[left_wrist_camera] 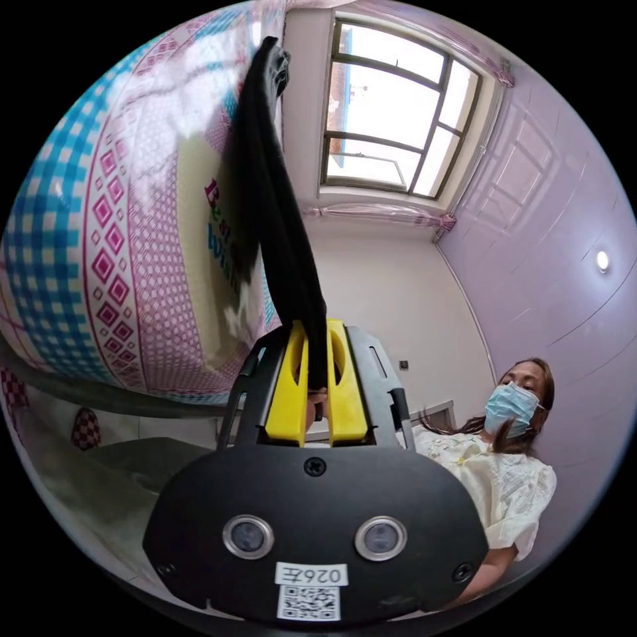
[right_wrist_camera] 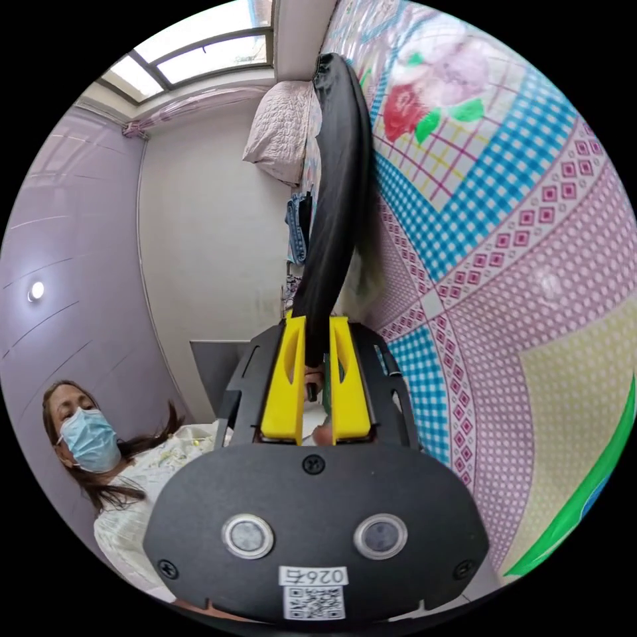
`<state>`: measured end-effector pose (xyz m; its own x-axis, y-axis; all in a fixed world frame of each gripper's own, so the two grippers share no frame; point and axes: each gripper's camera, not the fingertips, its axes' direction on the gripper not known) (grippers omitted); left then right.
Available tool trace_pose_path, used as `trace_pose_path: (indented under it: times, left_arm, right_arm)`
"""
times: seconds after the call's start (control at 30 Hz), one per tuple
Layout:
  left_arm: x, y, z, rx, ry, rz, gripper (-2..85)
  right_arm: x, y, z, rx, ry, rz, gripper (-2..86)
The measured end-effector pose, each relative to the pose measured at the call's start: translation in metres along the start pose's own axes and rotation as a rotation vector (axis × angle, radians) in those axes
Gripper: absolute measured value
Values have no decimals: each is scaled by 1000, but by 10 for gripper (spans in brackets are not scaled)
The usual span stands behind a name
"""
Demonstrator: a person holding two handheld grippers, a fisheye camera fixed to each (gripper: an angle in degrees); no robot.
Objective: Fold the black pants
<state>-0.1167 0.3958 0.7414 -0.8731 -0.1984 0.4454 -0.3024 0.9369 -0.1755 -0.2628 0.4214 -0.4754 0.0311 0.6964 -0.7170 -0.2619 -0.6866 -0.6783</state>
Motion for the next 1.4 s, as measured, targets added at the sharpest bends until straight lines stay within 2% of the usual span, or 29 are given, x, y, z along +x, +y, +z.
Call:
trace_pose_path:
  times: [0.2,0.33,0.43,0.47,0.53,0.67,0.77,1.0,1.23,1.33,1.4]
  left_arm:
    - [-7,9,-1,41,91,-55,43]
    - [6,11,3,44,132,-40,42]
    - [15,15,5,29,125,-23,43]
    - [18,19,4,29,119,-13,43]
    - [24,25,1,17,57,-11,44]
    - [46,46,8,-68,-199,54,48]
    - [57,66,19,-119,-262,70,49]
    - [75,102,32,-194,-297,69,49]
    - [98,104,42,-215,-299,97,49]
    - [102,98,45,-213,-240,92,48]
    - [104,95,48,-226,-206,92,48]
  right_arm:
    - [19,19,9,46,-30,0,161]
    - [26,15,29,45,-101,-6,168]
    - [32,5,39,50,-183,-13,107]
    - [35,2,41,33,-253,-36,52]
    - [38,3,39,19,-334,-32,32]
    - [22,20,38,-48,-146,-78,22]
    - [16,39,35,-76,-93,-96,21]
    - [9,82,28,-148,-48,-113,14]
    - [-7,86,19,-134,-56,-150,12]
    - [-10,71,17,-152,-41,-192,39]
    - [-5,63,17,-139,-28,-192,88]
